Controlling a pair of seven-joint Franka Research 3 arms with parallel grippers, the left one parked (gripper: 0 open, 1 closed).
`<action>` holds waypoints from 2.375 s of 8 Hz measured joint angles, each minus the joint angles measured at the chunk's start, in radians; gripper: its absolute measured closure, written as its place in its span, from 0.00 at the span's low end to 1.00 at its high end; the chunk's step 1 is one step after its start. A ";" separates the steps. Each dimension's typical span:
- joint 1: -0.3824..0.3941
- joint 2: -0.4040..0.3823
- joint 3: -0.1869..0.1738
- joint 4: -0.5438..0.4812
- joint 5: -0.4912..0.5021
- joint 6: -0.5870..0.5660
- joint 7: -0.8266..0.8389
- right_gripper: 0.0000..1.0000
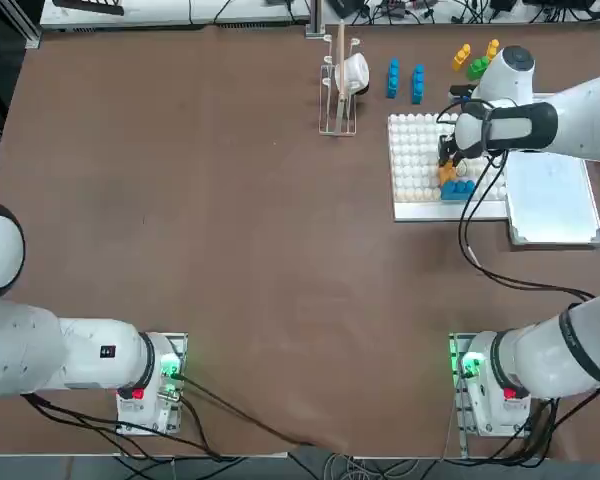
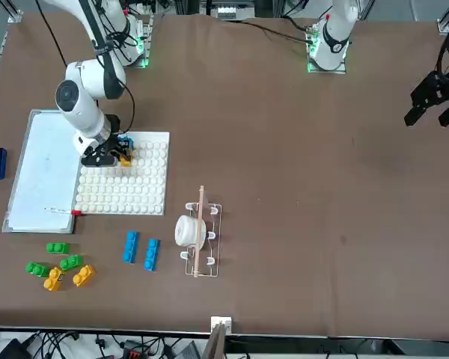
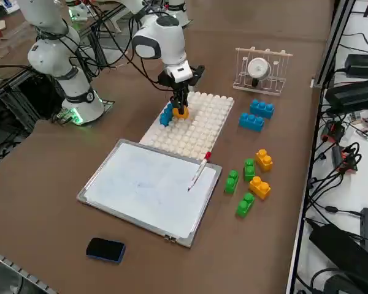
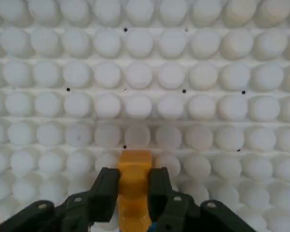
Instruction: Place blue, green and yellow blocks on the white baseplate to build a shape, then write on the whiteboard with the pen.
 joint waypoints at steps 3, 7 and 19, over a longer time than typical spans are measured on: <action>0.001 0.017 -0.001 -0.002 0.000 0.021 0.004 0.64; 0.001 0.017 -0.001 -0.003 0.000 0.023 0.007 0.64; -0.080 0.145 -0.015 0.523 0.007 -0.323 0.014 0.00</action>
